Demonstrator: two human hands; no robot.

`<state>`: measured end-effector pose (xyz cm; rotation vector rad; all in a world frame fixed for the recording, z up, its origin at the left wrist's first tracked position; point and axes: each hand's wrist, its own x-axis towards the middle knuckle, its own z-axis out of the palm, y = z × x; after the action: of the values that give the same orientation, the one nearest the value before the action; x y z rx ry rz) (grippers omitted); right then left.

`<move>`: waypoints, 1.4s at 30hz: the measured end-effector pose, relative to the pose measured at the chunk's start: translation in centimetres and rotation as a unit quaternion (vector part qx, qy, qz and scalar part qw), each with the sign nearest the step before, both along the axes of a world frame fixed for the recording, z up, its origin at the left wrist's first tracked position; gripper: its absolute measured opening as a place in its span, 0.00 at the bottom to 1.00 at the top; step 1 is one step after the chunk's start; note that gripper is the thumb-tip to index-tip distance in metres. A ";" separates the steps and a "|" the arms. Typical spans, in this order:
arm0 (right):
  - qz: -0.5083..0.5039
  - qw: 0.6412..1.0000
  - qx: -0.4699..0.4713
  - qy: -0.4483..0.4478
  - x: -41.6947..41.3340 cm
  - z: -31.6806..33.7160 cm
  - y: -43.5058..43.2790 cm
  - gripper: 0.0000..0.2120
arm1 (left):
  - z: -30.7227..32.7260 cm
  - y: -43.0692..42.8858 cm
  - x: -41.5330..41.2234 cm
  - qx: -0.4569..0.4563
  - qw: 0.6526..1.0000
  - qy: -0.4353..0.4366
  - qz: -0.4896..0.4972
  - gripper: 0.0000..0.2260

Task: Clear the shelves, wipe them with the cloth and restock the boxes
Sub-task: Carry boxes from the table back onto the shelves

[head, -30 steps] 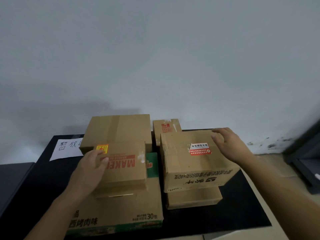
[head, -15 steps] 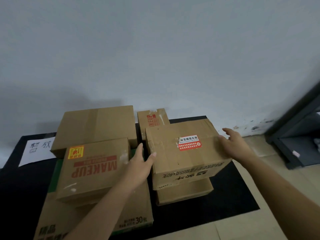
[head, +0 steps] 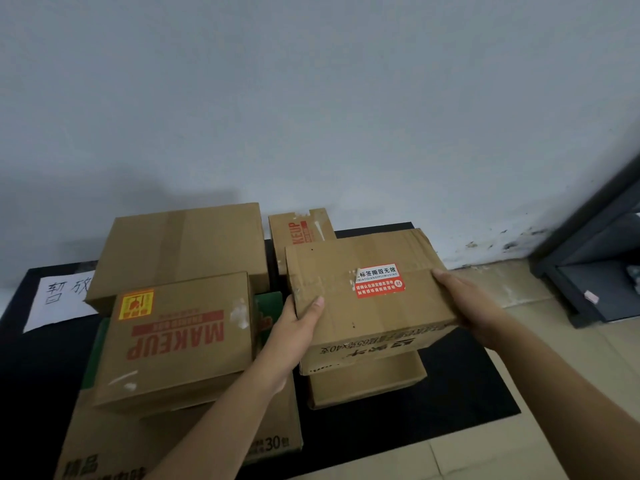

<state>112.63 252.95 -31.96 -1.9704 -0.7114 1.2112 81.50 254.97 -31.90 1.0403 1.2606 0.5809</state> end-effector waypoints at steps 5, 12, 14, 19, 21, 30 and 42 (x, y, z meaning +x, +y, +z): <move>0.019 0.999 0.051 0.001 -0.3 3.6 -0.2 0.18 | 2.4 0.2 -0.1 0.044 0.999 0.001 0.017 0.27; 0.064 0.990 0.123 -0.033 -2.0 11.1 0.2 0.16 | 8.5 0.6 -1.3 0.130 0.991 0.009 0.038 0.24; 0.077 0.986 0.147 -0.033 -2.8 13.1 0.4 0.15 | 10.2 0.6 -2.1 0.146 0.988 -0.004 0.043 0.22; 0.119 0.973 0.192 -0.036 -5.5 16.7 1.6 0.17 | 14.0 0.0 -5.0 0.183 0.979 -0.024 0.082 0.12; 0.138 0.968 0.206 -0.036 -7.1 17.6 2.5 0.19 | 15.1 -0.5 -6.6 0.197 0.975 -0.011 0.100 0.12; 0.248 0.929 0.274 -0.006 -17.6 20.7 5.5 0.19 | 18.8 -4.2 -16.4 0.243 0.938 0.009 0.248 0.15; 0.419 0.848 0.319 0.055 -39.1 24.1 4.5 0.17 | 22.7 -17.1 -31.4 0.274 0.838 0.089 0.463 0.11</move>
<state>73.49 257.44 -7.83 -1.0113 -1.7574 1.2858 50.14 237.82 -9.16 0.8903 1.8080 1.7020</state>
